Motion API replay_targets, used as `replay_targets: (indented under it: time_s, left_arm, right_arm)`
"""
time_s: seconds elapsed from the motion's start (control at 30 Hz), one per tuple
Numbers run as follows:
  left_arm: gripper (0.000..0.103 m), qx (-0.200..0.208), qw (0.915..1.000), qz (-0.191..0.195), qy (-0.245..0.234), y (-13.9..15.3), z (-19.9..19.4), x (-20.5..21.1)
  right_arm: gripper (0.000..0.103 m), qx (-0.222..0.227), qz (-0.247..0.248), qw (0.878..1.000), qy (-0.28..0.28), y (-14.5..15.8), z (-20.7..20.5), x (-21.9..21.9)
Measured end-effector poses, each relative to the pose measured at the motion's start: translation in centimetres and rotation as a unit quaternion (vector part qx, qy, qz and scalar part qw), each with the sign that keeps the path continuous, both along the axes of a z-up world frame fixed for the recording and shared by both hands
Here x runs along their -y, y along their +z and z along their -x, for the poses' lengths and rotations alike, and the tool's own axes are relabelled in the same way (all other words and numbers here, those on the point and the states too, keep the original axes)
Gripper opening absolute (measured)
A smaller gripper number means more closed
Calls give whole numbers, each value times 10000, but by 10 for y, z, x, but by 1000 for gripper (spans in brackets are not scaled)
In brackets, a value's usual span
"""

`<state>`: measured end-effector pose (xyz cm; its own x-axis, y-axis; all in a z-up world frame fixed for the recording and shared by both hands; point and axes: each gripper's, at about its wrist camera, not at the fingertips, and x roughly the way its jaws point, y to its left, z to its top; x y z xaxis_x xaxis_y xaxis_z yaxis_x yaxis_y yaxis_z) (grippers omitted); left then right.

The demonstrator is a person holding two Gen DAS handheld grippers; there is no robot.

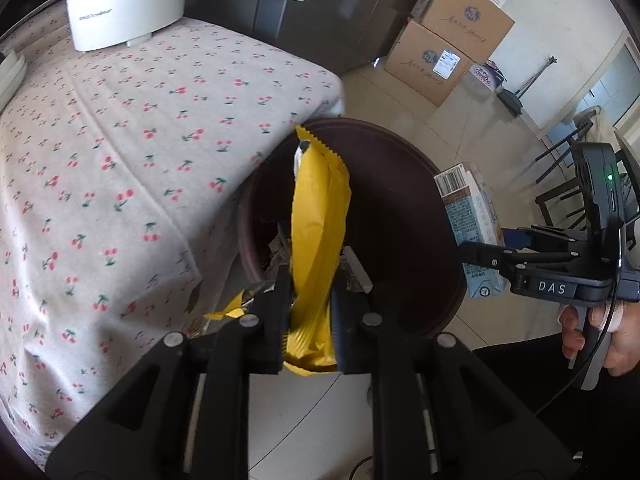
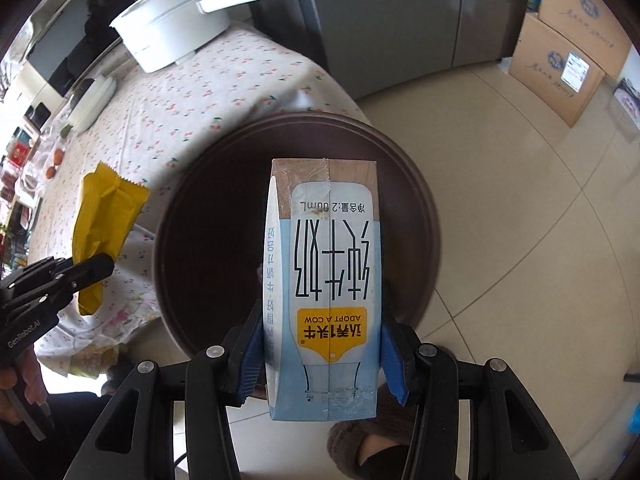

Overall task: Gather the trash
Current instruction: 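Carry the milk carton and yellow wrapper over the bin and open both grippers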

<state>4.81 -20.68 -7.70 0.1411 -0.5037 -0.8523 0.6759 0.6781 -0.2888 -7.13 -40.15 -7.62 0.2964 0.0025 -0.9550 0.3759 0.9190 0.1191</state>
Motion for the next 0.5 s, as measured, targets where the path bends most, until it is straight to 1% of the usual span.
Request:
replay_targets:
  time_s: [0.03,0.07,0.1,0.13,0.17,0.37,0.5]
  left_arm:
    - [27,44,10000,37,-46,0,0,4]
    - [45,136,9999,48,-55,-1,0,8]
    - [57,189,9998,31,-33,-1,1,12]
    - [74,268,9996,-28,101,-2,0,14]
    - [82,350,9991,-83,239,-1,-1,13]
    - [85,532,9961,-486,505,-3,-4,4]
    - [86,513,9946,-585,691,-3,-6,-12]
  right_arm:
    - [51,-5,-2,10000,-28,-1,2,4]
    - [51,-8,-5,10000,-55,-2,3,6]
    - [51,-10,-6,10000,-85,-2,5,9]
    - [51,-10,-15,9999,-105,-3,5,10]
    - [51,-7,-22,9999,-125,-3,6,12]
    - [52,52,-58,9999,-141,1,3,13]
    - [52,98,-47,9999,-55,3,-3,5]
